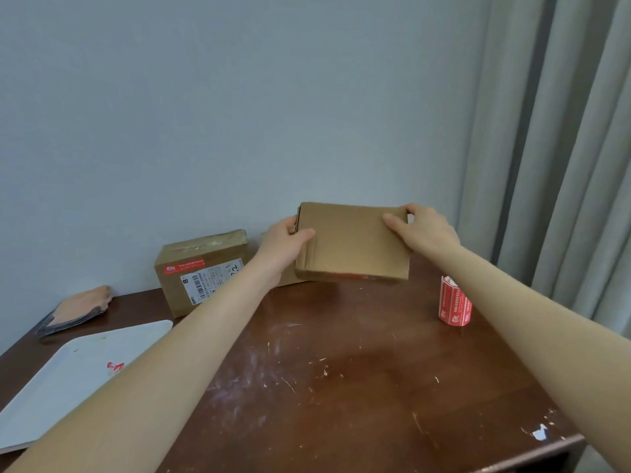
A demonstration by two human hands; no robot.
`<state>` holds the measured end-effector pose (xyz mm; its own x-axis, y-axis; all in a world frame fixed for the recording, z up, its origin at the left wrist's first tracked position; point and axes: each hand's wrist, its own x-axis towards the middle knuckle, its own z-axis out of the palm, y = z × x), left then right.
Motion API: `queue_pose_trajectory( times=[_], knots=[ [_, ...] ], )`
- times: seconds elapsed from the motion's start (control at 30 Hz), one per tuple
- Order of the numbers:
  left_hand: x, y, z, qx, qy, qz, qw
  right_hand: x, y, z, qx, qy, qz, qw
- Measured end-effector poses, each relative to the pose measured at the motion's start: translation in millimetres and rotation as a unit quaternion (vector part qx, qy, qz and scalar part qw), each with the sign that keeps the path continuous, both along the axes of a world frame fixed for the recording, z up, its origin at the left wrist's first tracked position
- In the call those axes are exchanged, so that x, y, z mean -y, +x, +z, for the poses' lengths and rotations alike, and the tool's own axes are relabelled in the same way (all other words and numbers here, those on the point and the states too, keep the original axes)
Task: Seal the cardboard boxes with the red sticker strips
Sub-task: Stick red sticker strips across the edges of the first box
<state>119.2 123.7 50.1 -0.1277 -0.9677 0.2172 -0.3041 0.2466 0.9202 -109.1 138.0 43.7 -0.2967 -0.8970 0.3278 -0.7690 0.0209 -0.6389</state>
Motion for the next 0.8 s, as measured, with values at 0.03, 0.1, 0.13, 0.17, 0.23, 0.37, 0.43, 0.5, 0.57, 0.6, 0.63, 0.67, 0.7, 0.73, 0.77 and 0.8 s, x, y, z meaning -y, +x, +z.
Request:
queue_pose_trajectory(
  times=[0.03, 0.1, 0.13, 0.17, 0.23, 0.37, 0.43, 0.5, 0.57, 0.6, 0.63, 0.67, 0.7, 0.73, 0.77, 0.8],
  knots=[
    [2, -2, 6, -0.01, 0.007, -0.002, 1.0, 3, -3, 5, -0.001, -0.009, -0.011, 1.0],
    [10, -6, 15, -0.025, 0.013, -0.009, 1.0, 10, -9, 15, 0.0, -0.013, -0.022, 1.0],
    [14, -9, 19, -0.028, 0.014, -0.016, 0.999, 13, -12, 18, 0.006, -0.008, -0.024, 1.0],
    [18, -12, 22, -0.028, 0.015, -0.022, 0.999, 17, -15, 21, 0.014, -0.003, -0.027, 1.0],
    [28, -21, 26, -0.031, 0.024, -0.035, 0.999, 24, -23, 25, 0.026, -0.001, -0.037, 0.999],
    [47, -47, 23, -0.036, 0.034, -0.035, 0.998, 42, -41, 21, 0.075, -0.008, -0.064, 0.995],
    [56, -64, 14, -0.026, 0.042, -0.041, 0.998, 55, -51, 12, 0.12, -0.017, -0.072, 0.99],
    [68, -79, 1, -0.022, 0.05, -0.045, 0.998, 70, -60, -2, 0.176, -0.019, -0.081, 0.981],
    [82, -91, -14, -0.029, 0.062, -0.051, 0.996, 86, -68, -17, 0.215, -0.011, -0.088, 0.973],
    [89, -96, -21, -0.029, 0.067, -0.054, 0.996, 94, -72, -24, 0.23, -0.005, -0.09, 0.969],
    [96, -100, -28, -0.031, 0.074, -0.059, 0.995, 101, -75, -31, 0.246, -0.003, -0.092, 0.965],
    [102, -103, -35, -0.029, 0.078, -0.059, 0.995, 108, -76, -36, 0.262, -0.006, -0.095, 0.96],
    [109, -106, -42, -0.025, 0.078, -0.058, 0.995, 116, -79, -41, 0.274, -0.012, -0.098, 0.957],
    [115, -108, -48, -0.023, 0.077, -0.057, 0.995, 124, -81, -45, 0.283, -0.017, -0.1, 0.954],
    [122, -111, -54, -0.024, 0.077, -0.055, 0.995, 132, -83, -49, 0.291, -0.02, -0.098, 0.951],
    [126, -113, -58, -0.023, 0.081, -0.051, 0.995, 138, -83, -53, 0.296, -0.018, -0.094, 0.95]
  ],
)
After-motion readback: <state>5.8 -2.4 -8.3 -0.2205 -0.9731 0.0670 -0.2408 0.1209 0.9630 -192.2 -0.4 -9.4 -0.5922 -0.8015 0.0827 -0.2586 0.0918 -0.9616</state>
